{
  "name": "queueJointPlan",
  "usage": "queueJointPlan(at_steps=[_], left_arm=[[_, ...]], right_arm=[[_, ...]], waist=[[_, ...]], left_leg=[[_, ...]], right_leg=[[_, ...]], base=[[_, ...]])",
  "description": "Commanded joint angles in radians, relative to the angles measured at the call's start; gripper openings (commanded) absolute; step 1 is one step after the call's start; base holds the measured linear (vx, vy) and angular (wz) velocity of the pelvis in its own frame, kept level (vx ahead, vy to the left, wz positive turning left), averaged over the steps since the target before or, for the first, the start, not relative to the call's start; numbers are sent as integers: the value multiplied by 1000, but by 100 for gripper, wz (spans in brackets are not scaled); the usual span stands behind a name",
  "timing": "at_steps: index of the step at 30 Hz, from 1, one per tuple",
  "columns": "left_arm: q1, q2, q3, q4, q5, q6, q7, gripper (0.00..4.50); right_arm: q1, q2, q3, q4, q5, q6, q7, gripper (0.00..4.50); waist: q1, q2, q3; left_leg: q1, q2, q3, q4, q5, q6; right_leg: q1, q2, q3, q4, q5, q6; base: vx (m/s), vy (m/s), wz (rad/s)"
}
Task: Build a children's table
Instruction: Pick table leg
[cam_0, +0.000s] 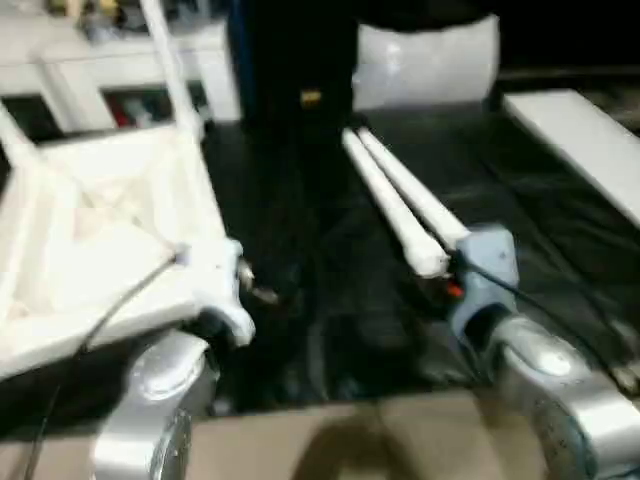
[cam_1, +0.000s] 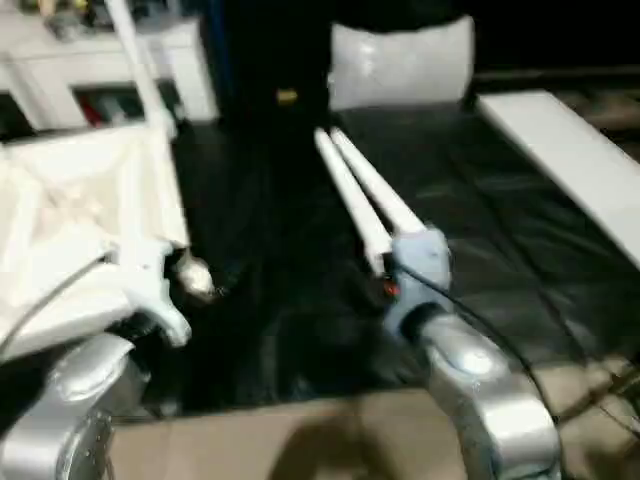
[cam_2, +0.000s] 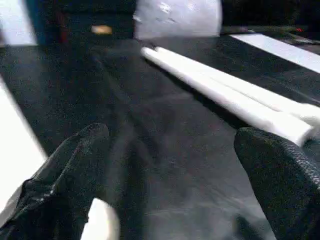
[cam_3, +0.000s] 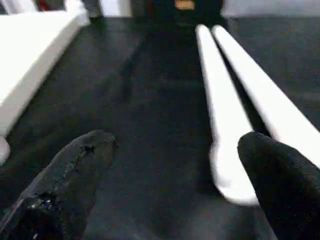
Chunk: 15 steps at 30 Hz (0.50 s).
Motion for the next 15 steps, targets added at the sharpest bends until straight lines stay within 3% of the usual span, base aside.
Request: queueJointPlan(at_steps=[1,2,3,4,5,6,7,8,9,10,11,12,13,14,15], left_arm=[[-3,14,19,2,6,1,1,444],[-8,18,18,7,4,0,4,444],[-10,19,17,8,4,-1,5,444],[-12,23,15,10,6,-2,3,444],[-15,30,11,13,11,-3,-1,444],[-16,34,8,15,12,-3,-1,444],[-17,43,3,16,12,9,-5,444],[-17,48,-1,16,11,17,-8,444],[-17,52,-4,15,8,21,-13,444],[-16,59,-9,13,2,28,-24,444],[-15,67,-15,9,-22,39,-52,444],[-17,83,-19,1,-49,44,-86,444],[-17,83,-19,1,-49,44,-86,444],[-18,93,-19,-6,-65,52,-105,444],[-18,93,-19,-6,-65,52,-105,444]], right_arm=[[-11,8,12,-3,4,10,3,450],[-19,6,9,2,4,9,6,450],[-22,5,8,5,3,9,7,450],[-30,3,8,10,0,13,5,450],[-47,-4,8,19,-9,25,-2,450],[-58,-6,6,26,-13,36,-9,450],[-72,-13,9,35,-22,53,-15,450],[-80,-18,11,40,-27,63,-18,450],[-87,-20,11,46,-31,69,-21,450],[-100,-25,12,60,-39,81,-26,450],[-128,-37,13,92,-54,94,-29,450],[-170,-51,9,144,-63,118,-26,450],[-170,-51,9,144,-63,118,-26,450],[-196,-60,6,178,-65,127,-20,450],[-196,-60,6,178,-65,127,-20,450]], waist=[[-36,22,-27],[-48,-1,-47],[-45,4,-58],[-39,-12,-55],[-33,-19,-56],[-25,-42,-54],[-13,-57,-48],[20,-117,-55],[40,-102,-59],[49,-108,-54],[52,-85,-56],[47,-72,-54],[46,-69,-57],[49,-55,-61],[47,-47,-57]], left_leg=[[90,112,-85,-142,-148,173],[138,152,-119,-140,-176,242],[163,158,-140,-123,-83,372],[163,156,-135,-108,87,478],[160,153,-127,-105,150,510],[131,118,-90,-104,173,510],[95,72,-51,-97,97,459],[-9,-64,34,1,-37,320],[-41,-50,19,27,-23,262],[-22,-28,18,-40,83,81],[-9,-19,17,-60,106,42],[-1,3,12,-72,86,8],[10,12,13,-79,75,-17],[17,22,11,-81,59,-39],[23,36,5,-92,5,-73]], right_leg=[[-45,15,18,15,-149,-122],[-75,-4,44,44,-125,-92],[-114,-20,66,78,-72,-28],[-148,-36,82,92,-22,30],[-159,-45,91,93,2,50],[-155,-56,108,62,77,57],[-129,-64,120,5,124,28],[-20,-115,198,-82,218,-11],[20,-176,230,-89,270,-45],[-7,-107,157,-48,455,-9],[-16,-92,142,-40,485,-9],[-27,-79,140,-36,496,-6],[-35,-63,135,-34,487,-25],[-38,-62,134,-30,451,-45],[-38,-60,129,-35,351,-91]], base=[[170,48,-4],[168,24,0],[168,24,0],[147,-6,8],[61,-10,3],[101,-28,6],[63,-68,10],[93,-100,3],[53,-81,0],[46,-74,-14],[26,-52,-12],[26,-52,-12],[0,0,0],[0,0,0],[0,0,0]])
